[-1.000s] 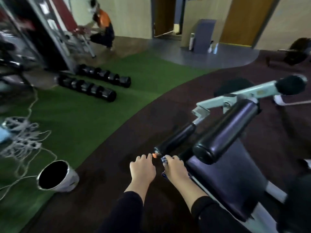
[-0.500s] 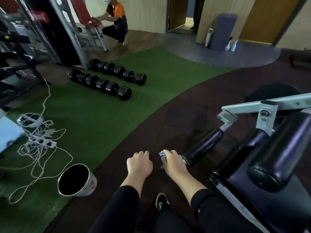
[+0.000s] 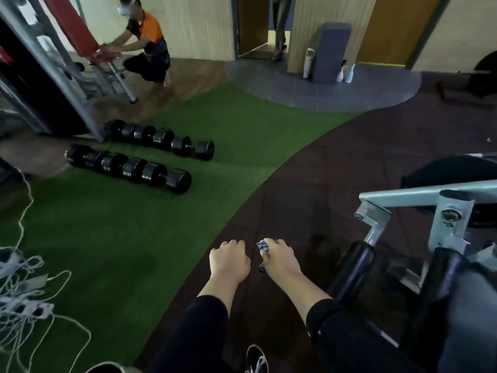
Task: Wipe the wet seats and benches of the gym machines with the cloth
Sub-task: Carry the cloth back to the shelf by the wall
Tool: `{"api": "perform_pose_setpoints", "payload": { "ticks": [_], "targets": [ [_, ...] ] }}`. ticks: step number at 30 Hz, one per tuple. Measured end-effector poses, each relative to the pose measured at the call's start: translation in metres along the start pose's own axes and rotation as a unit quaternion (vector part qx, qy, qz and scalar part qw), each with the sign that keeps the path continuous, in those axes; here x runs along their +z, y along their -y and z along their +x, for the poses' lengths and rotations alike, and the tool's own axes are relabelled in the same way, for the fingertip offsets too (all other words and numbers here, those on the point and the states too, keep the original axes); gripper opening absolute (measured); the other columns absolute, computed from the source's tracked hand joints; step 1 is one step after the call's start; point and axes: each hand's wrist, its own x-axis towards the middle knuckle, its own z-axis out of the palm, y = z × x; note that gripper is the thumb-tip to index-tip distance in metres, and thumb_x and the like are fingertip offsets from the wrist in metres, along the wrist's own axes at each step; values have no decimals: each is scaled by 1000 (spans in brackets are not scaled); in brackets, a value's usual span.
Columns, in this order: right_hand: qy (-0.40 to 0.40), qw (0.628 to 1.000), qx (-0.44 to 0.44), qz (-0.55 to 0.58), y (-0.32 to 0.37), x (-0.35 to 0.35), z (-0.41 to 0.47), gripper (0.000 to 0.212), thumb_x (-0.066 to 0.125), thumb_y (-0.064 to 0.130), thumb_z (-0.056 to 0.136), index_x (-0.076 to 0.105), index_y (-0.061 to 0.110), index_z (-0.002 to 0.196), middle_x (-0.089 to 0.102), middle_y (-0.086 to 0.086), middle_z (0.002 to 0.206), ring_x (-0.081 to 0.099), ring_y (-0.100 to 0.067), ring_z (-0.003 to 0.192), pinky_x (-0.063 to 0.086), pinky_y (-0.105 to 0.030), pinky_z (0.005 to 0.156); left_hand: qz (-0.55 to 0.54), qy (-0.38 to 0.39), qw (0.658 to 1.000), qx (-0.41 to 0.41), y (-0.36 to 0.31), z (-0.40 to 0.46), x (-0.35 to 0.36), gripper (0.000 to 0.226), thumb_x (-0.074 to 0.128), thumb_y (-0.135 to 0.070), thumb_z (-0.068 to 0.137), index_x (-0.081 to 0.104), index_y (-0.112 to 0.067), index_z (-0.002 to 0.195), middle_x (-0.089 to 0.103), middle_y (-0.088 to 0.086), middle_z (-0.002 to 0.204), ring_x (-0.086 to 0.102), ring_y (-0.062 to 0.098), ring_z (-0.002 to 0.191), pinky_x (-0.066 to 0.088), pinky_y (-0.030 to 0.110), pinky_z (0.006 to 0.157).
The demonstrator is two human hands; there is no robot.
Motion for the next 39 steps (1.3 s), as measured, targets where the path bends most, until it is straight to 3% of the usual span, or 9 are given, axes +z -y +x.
{"api": "perform_pose_setpoints", "payload": {
  "ticks": [7, 18, 28, 39],
  "targets": [
    [-22, 998, 50, 15, 32, -22, 109, 44, 46, 20, 96, 40, 25, 139, 46, -6, 131, 42, -29, 119, 42, -42, 97, 8, 9, 998, 63, 18, 134, -35, 31, 40, -29, 97, 51, -18, 123, 57, -1, 122, 51, 20, 116, 40, 35, 85],
    [-120, 979, 143, 77, 65, -90, 284, 36, 33, 27, 101, 42, 27, 135, 45, -4, 132, 43, -29, 116, 43, -43, 95, 59, 30, 982, 178, 17, 356, -104, 34, 40, -30, 97, 51, -17, 126, 55, 1, 124, 50, 22, 117, 41, 36, 87],
    [-176, 951, 229, 112, -9, -196, 433, 39, 38, 31, 100, 40, 25, 139, 45, -5, 134, 44, -31, 117, 43, -42, 95, 82, 52, 954, 282, -104, 537, -130, 29, 39, -30, 97, 52, -17, 120, 56, 0, 123, 51, 21, 115, 41, 37, 88],
    [-194, 953, 213, 88, -121, -377, 621, 36, 39, 29, 99, 44, 25, 135, 48, -5, 130, 48, -30, 114, 45, -40, 92, 73, 60, 953, 288, -274, 744, -191, 28, 38, -28, 97, 52, -18, 118, 56, -1, 122, 51, 21, 114, 39, 37, 87]
  ]
}}
